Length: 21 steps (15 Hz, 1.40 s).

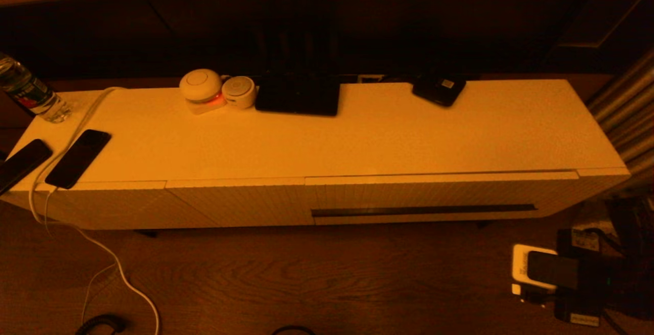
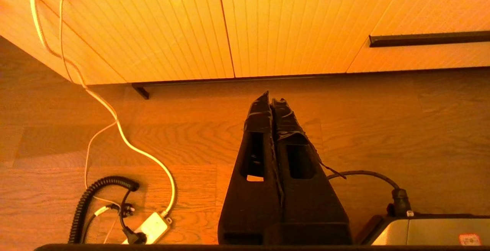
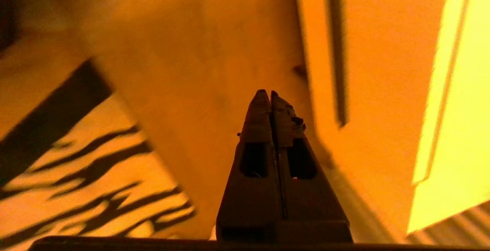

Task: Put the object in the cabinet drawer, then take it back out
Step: Open the drawer

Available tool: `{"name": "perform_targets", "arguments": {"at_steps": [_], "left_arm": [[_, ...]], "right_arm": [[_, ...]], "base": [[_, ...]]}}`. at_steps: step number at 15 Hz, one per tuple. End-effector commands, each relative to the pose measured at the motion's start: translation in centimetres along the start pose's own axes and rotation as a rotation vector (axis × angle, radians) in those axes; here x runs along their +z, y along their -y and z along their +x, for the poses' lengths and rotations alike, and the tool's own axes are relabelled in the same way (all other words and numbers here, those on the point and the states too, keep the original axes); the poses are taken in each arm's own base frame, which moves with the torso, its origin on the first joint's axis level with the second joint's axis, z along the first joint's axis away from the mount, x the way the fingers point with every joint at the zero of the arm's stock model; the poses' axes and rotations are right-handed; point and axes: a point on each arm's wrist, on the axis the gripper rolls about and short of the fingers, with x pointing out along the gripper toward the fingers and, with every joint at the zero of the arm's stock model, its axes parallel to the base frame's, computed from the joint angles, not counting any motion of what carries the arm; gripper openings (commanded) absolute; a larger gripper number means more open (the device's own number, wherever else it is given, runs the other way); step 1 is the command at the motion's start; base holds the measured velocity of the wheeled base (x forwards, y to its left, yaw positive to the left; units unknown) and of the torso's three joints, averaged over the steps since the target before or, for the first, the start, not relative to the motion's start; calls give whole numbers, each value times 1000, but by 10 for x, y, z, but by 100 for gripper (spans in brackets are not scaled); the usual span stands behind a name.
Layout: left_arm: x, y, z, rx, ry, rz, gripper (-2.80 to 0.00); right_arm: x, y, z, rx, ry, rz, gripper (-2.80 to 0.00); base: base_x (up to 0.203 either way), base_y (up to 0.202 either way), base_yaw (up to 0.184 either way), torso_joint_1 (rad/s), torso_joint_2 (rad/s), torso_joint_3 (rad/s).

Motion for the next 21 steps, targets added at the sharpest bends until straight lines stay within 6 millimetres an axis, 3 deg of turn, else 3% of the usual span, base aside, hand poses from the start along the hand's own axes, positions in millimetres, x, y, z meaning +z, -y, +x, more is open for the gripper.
{"name": "perform_targets", "arguments": {"at_steps": [1, 3, 7, 11, 15, 21], "left_arm": [[0, 0, 0, 1, 0, 0, -280], [0, 0, 0, 1, 0, 0, -280], [0, 0, 0, 1, 0, 0, -280], [0, 0, 0, 1, -2, 0, -280], [0, 0, 0, 1, 0, 0, -280], [0, 0, 0, 1, 0, 0, -280]], "right_arm": [[-7, -5, -28, -21, 15, 7, -280], [-10, -10, -32, 30, 29, -2, -280], [-9, -12, -24, 103, 55, -22, -280], [2, -10, 31, 215, 33, -49, -280], [17, -7, 89, 179, 192, -56, -280], [8, -19, 121, 115, 272, -182, -280]], "base": [[0, 0, 0, 0, 0, 0], [0, 0, 0, 0, 0, 0], [0, 0, 0, 0, 0, 0], [0, 0, 0, 0, 0, 0], [0, 0, 0, 0, 0, 0], [0, 0, 0, 0, 0, 0]]}}
